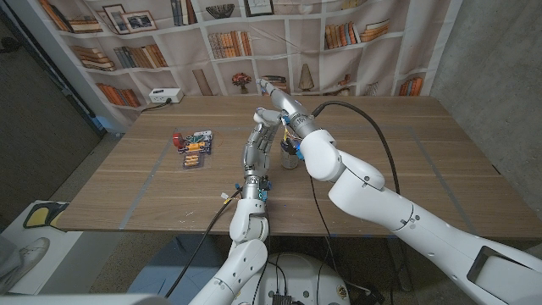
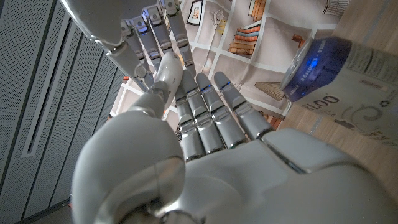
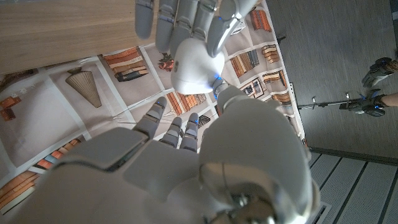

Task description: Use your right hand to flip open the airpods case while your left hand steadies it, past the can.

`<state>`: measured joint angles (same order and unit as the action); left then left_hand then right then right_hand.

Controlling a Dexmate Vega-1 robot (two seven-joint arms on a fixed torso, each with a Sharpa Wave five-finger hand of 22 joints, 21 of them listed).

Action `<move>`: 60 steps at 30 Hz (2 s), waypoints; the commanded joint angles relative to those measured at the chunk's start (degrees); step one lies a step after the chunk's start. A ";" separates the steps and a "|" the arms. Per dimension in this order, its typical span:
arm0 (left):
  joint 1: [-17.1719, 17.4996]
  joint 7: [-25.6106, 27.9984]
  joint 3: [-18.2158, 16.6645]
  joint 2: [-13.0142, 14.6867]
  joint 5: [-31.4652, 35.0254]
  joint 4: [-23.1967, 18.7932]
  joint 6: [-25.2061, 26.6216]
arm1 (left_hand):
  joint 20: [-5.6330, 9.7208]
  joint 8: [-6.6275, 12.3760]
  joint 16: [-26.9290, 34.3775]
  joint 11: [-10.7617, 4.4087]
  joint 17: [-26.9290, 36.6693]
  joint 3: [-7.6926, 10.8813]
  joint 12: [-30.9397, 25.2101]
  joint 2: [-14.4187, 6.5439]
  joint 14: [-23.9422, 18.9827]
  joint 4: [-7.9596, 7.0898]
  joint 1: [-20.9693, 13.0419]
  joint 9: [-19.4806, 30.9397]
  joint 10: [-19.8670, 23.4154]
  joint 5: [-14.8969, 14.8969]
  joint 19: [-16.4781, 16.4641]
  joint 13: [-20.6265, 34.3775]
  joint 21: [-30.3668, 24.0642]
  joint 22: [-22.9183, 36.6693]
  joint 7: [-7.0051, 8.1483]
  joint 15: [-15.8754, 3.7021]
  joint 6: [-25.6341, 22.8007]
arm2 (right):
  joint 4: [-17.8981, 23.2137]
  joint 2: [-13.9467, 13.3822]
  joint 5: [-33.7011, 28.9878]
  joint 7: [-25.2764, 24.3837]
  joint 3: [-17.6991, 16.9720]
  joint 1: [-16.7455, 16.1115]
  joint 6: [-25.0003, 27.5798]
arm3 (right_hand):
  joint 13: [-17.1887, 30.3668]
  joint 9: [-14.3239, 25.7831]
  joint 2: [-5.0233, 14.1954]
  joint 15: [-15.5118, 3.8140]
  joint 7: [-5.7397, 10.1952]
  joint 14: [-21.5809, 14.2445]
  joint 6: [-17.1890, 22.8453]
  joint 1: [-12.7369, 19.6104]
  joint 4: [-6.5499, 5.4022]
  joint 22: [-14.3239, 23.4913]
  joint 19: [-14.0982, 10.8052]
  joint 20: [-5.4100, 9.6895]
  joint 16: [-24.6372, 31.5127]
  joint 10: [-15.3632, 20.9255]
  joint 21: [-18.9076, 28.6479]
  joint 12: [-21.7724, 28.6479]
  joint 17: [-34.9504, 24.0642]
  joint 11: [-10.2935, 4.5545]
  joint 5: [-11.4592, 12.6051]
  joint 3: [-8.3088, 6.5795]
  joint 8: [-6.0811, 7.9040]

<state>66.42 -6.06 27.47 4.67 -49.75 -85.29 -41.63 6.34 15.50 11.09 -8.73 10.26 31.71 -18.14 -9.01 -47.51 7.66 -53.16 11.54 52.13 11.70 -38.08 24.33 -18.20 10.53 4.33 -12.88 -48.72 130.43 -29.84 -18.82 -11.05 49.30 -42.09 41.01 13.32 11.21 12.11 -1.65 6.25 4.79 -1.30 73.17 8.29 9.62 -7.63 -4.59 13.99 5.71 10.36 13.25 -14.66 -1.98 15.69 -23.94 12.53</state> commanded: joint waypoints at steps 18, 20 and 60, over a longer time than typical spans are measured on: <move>0.19 -0.83 0.07 -0.31 -0.79 0.71 -0.26 | -0.25 0.47 -0.19 -2.45 0.18 1.92 0.11 -0.72 -0.34 -1.40 0.08 3.72 2.09 0.29 -0.07 0.53 -0.29 0.31 1.60 -0.13 -1.90 | 0.98 -0.75 2.53 -0.61 -1.92 -0.81 -1.30 | 0.11 0.07 -0.97 -1.36 1.01 -0.47 2.14 0.61 -1.19 0.05 -0.85 0.70 1.07 0.99 0.67 0.54 -1.11 -0.48 0.63 -1.54 0.44; 0.29 -0.81 0.09 -0.31 -0.68 0.68 -0.36 | -0.24 0.46 -0.21 -2.47 0.17 1.93 0.11 -0.69 -0.32 -1.39 0.08 3.71 2.10 0.28 -0.04 0.56 -0.28 0.31 1.61 -0.12 -1.88 | 0.85 -0.61 2.68 -1.41 -2.09 -1.39 -1.90 | 0.26 0.16 0.10 -1.77 1.34 -0.56 2.54 -2.24 -4.63 0.10 -1.07 1.23 1.67 1.27 0.73 0.63 -1.91 -0.86 -0.20 -1.28 0.26; -0.04 -3.46 -0.64 -0.22 -1.52 1.57 -3.00 | -0.30 0.45 -0.41 -2.36 0.15 2.16 0.23 -0.64 0.01 -1.29 0.19 3.76 2.06 0.27 0.23 1.45 -0.19 0.34 1.69 -0.19 -1.81 | -2.29 -1.41 21.89 -4.44 -13.24 -8.75 -15.66 | 0.28 0.49 -2.55 -1.19 -1.52 -0.58 6.43 -32.27 -18.71 0.08 -0.47 0.19 2.47 0.07 0.34 -0.49 -3.79 0.05 -4.41 8.70 0.16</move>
<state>66.79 -7.88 27.15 4.72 -50.26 -85.00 -43.64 6.13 15.71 10.69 -8.92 10.25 31.86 -17.68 -9.11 -47.60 7.81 -53.02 11.55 52.31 11.70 -37.86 25.49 -18.20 10.82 4.33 -12.76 -48.71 130.26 -31.11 -3.23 -15.62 38.54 -49.06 29.81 13.63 11.60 9.34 -1.92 4.72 4.48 4.15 42.68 -10.28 9.62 -8.62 -5.18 16.82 6.09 10.80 12.91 -18.47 -1.76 10.81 -15.86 12.20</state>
